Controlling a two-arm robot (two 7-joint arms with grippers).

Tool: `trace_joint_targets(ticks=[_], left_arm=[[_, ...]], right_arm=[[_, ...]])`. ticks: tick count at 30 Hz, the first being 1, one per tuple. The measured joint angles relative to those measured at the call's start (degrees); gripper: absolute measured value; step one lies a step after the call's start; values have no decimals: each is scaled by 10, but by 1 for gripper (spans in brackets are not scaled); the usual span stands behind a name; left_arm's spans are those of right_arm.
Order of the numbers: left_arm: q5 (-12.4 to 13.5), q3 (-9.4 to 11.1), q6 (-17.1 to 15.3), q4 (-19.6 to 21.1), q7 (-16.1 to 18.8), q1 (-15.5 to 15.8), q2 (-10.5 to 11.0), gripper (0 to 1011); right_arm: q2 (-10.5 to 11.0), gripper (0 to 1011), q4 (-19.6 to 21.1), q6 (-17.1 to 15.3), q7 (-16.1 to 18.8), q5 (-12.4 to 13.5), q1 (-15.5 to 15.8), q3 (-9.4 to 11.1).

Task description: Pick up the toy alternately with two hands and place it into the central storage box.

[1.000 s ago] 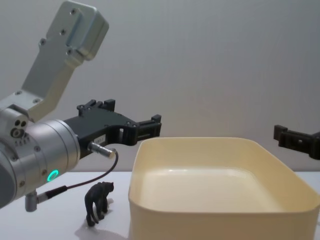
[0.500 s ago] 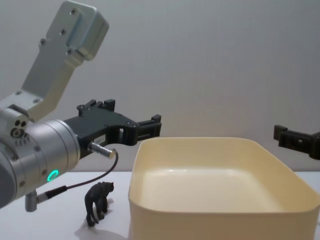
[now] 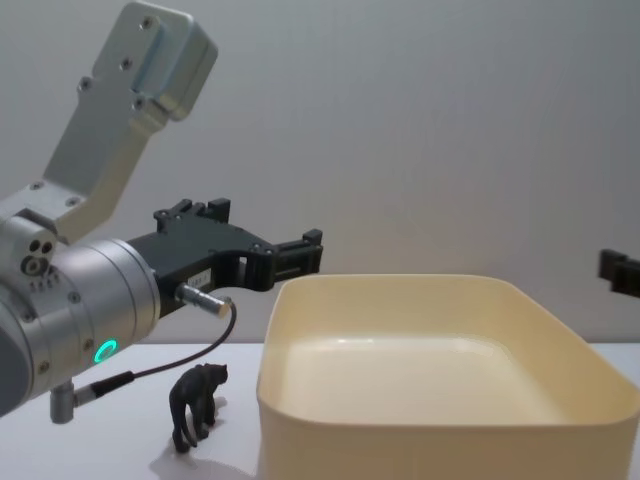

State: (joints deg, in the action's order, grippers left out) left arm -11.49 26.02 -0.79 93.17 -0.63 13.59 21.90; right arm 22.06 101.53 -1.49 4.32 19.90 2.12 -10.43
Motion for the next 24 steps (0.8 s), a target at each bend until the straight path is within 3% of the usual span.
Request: trace_joint_targets(ticks=[15,24], left_arm=[[0,0,0,0,0,0,0,1001],[0,0,0,0,0,0,0,1001]], right_arm=[[55,1001,46,-14,-26,49,66,45],[70,1001,59,-37,-47,62,96,59]])
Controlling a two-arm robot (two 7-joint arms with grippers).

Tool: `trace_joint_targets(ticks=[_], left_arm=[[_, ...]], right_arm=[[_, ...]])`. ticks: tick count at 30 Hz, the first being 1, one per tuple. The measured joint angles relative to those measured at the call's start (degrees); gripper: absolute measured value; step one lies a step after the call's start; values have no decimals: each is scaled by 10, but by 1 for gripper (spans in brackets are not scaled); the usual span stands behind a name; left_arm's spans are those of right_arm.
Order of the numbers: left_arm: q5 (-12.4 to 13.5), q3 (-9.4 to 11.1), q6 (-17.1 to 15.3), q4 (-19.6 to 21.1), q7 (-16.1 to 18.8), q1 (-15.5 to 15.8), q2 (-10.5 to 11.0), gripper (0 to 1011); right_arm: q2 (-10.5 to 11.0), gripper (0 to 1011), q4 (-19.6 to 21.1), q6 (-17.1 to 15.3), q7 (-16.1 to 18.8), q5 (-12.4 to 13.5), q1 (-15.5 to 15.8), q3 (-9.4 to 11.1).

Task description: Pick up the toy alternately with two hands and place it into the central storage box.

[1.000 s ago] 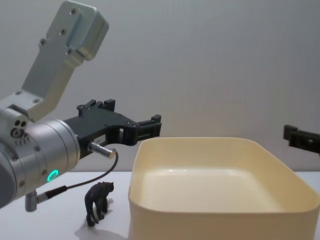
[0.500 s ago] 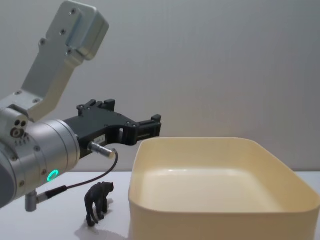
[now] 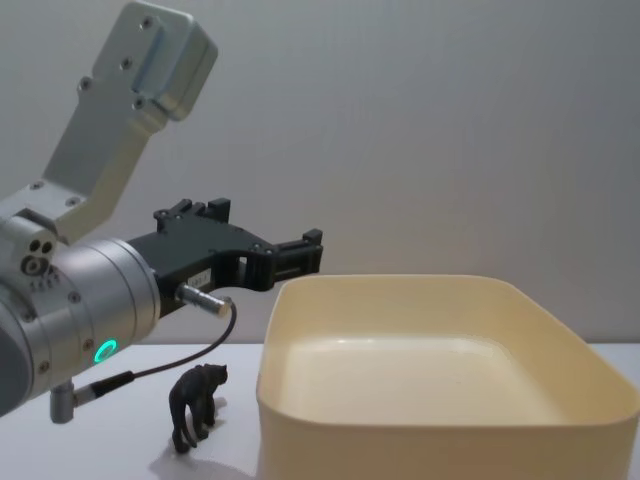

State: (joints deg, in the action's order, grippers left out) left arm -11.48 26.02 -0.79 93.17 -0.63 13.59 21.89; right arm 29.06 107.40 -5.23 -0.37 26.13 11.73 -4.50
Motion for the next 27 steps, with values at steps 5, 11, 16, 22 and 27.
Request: trace_joint_targets(ticks=[5,11,16,22,27], left_arm=[[0,0,0,0,0,0,0,1001],[0,0,0,0,0,0,0,1001],[0,0,0,0,0,0,0,1001],[0,0,0,0,0,0,0,1001],[0,0,0,0,0,0,0,1001]], right_arm=[[1,1001,-6,-17,-11,2,5,3],[-3,1001,-22,-35,-15,-2,-1,3],[-10,1001,-34,-45,-12,-10,-10,-2],[-24,1001,-59,-57,2,-25,-34,-11],[-38,1001,-85,-67,11,-41,-56,-20]])
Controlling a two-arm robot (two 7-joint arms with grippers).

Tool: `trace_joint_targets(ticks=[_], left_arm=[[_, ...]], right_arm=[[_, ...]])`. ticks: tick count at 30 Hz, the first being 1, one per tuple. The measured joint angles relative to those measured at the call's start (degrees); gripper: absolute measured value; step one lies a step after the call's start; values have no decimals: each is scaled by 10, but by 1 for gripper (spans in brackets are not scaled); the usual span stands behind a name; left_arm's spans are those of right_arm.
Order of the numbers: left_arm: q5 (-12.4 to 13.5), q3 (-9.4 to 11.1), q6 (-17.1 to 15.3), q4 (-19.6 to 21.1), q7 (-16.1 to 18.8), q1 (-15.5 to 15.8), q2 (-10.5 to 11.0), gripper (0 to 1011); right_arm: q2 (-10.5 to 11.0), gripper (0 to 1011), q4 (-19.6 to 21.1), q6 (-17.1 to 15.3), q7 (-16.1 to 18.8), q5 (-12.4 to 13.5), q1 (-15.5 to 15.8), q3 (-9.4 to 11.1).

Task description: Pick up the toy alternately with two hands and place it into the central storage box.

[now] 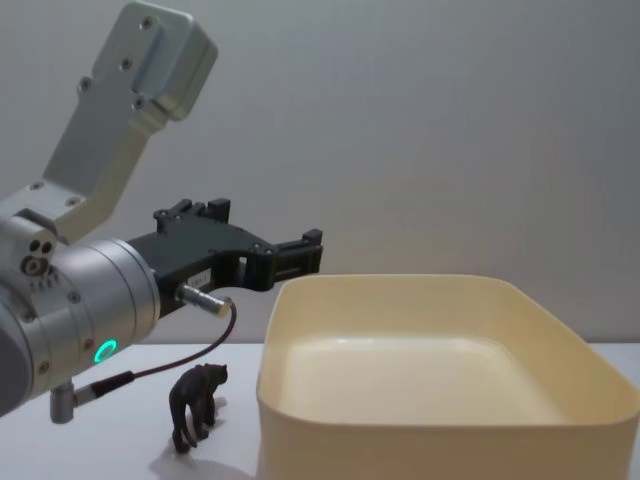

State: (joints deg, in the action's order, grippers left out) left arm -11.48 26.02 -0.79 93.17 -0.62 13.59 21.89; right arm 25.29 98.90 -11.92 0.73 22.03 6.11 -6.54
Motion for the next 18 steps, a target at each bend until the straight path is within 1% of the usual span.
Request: trace_joint_targets(ticks=[10,16,18], left_arm=[[0,0,0,0,0,0,0,1001],[0,0,0,0,0,0,0,1001],[0,0,0,0,0,0,0,1001]], right_arm=[[-23,1001,-47,-13,5,-31,-37,-14],[-32,902,-66,-16,6,-43,-50,-20],[-34,831,-69,-17,6,-45,-53,-20]])
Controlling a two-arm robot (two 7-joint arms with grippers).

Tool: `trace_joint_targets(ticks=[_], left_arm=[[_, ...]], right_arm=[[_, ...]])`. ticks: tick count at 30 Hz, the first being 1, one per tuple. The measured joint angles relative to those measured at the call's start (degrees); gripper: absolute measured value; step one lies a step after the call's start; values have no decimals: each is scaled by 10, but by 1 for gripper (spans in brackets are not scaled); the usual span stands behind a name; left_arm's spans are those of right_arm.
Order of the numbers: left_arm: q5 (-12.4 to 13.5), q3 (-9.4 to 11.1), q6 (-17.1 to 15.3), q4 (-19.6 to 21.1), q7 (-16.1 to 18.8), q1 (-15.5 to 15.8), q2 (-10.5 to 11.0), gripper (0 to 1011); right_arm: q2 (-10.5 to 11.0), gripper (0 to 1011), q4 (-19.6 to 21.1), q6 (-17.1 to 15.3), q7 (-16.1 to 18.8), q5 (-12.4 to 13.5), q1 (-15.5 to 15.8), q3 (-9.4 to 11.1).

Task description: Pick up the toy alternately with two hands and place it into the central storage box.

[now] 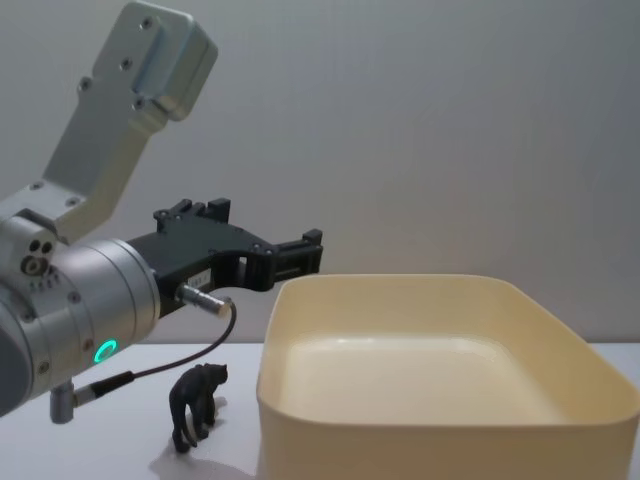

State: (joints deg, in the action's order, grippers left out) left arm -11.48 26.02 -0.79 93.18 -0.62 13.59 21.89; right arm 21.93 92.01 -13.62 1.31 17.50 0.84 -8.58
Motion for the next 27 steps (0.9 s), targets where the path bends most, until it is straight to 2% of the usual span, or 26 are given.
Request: trace_joint_targets(ticks=[4,5,7,10,13,14,15,18,27], left_arm=[[0,0,0,0,0,0,0,1001],[0,0,0,0,0,0,0,1001],[0,0,0,0,0,0,0,1001],[0,0,0,0,0,0,0,1002],[0,0,0,0,0,0,0,1001],[0,0,0,0,0,0,0,1001],[0,0,0,0,0,0,0,1001],[0,0,0,0,0,0,0,1001],[0,0,0,0,0,0,0,1001]], right_arm=[[-4,728,-8,-1,0,-5,-6,-2],[-4,662,-9,-2,0,-6,-7,-3],[-6,599,-11,-2,1,-8,-9,-4],[-7,544,-14,-3,1,-9,-11,-4],[-8,418,-16,-3,1,-11,-12,-5],[-8,418,-16,-3,1,-11,-12,-5],[-8,357,-16,-3,2,-11,-12,-5],[-7,321,-15,-1,2,-11,-10,-4],[-6,321,0,27,-7,-5,-1,1]])
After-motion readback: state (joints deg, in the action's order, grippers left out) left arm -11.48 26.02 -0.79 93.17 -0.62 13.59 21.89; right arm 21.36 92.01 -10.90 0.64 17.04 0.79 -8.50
